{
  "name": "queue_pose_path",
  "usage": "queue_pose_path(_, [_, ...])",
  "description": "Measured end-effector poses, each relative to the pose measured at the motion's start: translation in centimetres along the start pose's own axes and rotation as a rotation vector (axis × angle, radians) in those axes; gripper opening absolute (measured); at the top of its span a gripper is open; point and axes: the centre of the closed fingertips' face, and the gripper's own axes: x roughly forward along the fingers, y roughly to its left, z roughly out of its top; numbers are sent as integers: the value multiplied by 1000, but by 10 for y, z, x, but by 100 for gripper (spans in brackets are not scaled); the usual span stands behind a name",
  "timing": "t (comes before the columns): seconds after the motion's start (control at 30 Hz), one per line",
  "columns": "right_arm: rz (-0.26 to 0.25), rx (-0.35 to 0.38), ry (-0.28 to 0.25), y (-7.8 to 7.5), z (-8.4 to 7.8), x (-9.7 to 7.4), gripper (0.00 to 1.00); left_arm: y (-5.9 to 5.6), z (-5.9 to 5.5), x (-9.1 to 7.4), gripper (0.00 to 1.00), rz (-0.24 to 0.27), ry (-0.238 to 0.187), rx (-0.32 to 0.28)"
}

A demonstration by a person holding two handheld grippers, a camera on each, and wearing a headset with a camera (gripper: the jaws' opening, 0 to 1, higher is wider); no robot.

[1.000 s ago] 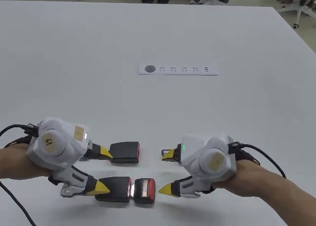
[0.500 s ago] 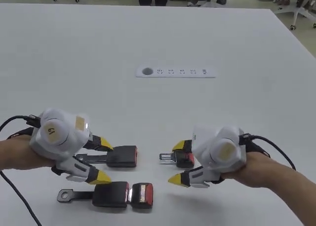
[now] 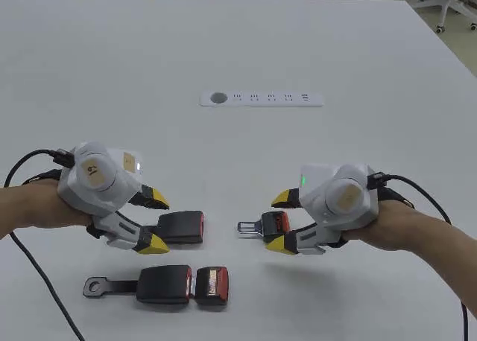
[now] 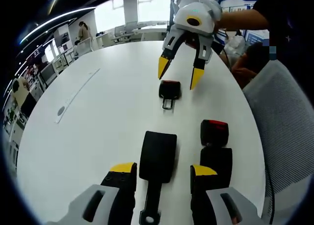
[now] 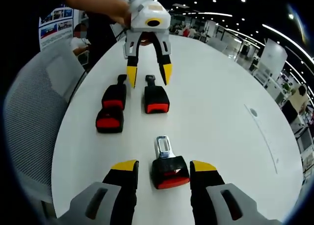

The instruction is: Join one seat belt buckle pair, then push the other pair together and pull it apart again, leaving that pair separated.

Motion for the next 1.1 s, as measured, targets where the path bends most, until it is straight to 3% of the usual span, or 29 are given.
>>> queue_pose_path(0.43, [51, -9, 48, -9, -14, 9, 38, 14, -16, 14, 42, -59, 70, 6])
queue_pose_path(0.6, [77, -8, 68, -11, -22, 12, 37, 17, -16, 17, 40, -78, 86, 12])
queue_pose_path(1.1, [132, -7, 78, -10, -27, 20, 33, 17, -21, 24, 33, -123, 120, 33])
